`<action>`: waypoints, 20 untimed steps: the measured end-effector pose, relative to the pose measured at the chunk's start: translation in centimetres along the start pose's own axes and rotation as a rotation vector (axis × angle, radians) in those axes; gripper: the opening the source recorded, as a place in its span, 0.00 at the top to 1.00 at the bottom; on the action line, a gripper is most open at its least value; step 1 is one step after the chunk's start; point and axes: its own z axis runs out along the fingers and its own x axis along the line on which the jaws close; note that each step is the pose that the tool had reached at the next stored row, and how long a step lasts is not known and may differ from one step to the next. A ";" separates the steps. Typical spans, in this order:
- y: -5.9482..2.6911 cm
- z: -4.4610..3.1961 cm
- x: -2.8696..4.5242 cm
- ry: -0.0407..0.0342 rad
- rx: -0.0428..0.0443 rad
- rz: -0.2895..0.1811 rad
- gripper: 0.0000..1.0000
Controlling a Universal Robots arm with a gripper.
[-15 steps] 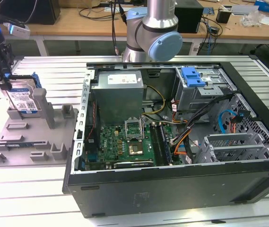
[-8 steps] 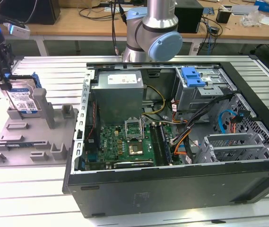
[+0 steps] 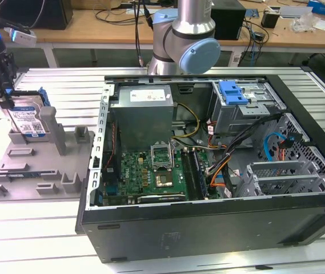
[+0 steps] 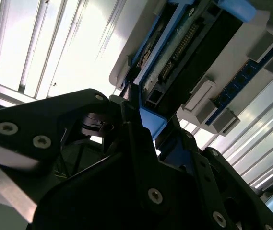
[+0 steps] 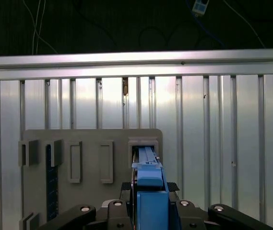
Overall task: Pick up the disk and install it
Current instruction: 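Pick up the disk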
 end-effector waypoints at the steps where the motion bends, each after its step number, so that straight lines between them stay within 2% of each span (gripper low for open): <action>1: 0.00 0.00 0.00 0.0000 0.0000 0.000 0.64; 11: 0.00 -0.29 0.01 -0.0001 0.0003 0.000 0.64; 20: 0.01 -0.88 0.05 -0.0001 0.0009 0.000 0.64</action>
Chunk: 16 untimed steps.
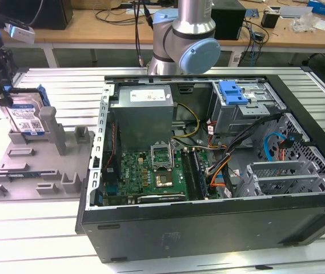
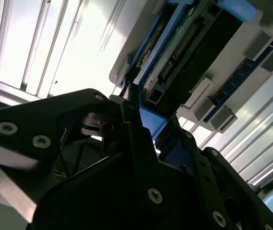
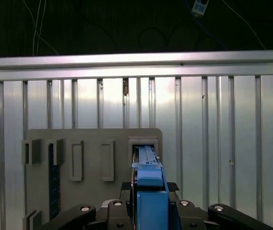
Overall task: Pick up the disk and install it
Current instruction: 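Pick up the disk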
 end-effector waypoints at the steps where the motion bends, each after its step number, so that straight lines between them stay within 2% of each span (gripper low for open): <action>1: 0.00 -0.06 0.00 0.0000 0.0000 0.000 0.64; 16: 0.03 -1.56 0.08 0.0000 0.0001 0.000 0.64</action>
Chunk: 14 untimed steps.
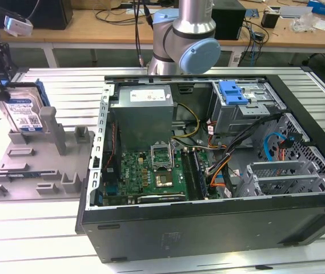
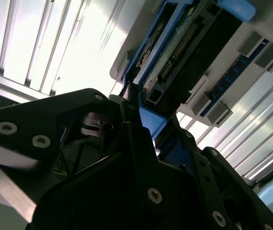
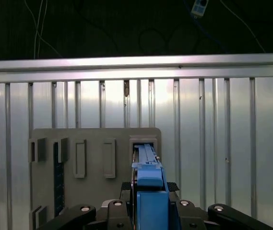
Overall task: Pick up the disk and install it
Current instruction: 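Pick up the disk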
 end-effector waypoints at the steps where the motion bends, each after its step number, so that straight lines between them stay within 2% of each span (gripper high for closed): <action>1: 0.00 -0.17 0.01 0.0000 -0.0001 0.000 0.64; 4: 0.01 -0.82 0.04 0.0001 0.0000 0.000 0.64; 14: 0.04 -2.30 0.12 0.0000 0.0000 0.000 0.64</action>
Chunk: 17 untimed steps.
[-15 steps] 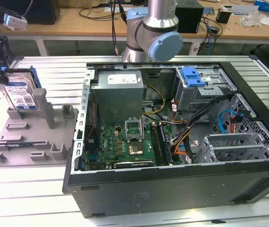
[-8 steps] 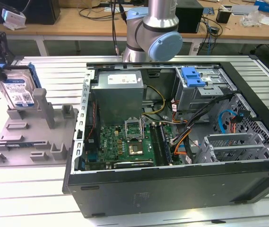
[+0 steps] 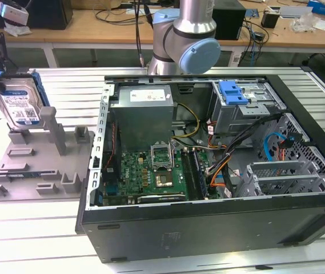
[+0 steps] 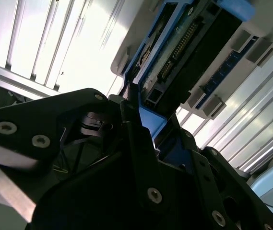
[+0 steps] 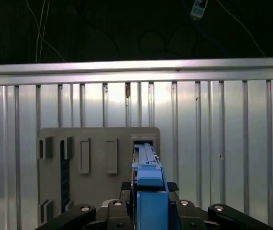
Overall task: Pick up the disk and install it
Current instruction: 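Pick up the disk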
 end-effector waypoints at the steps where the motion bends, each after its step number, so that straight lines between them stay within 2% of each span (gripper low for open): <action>1: 0.00 -0.17 0.01 0.0000 0.0000 0.000 0.64; 17: 0.05 -2.79 0.15 0.0000 0.0000 0.000 0.64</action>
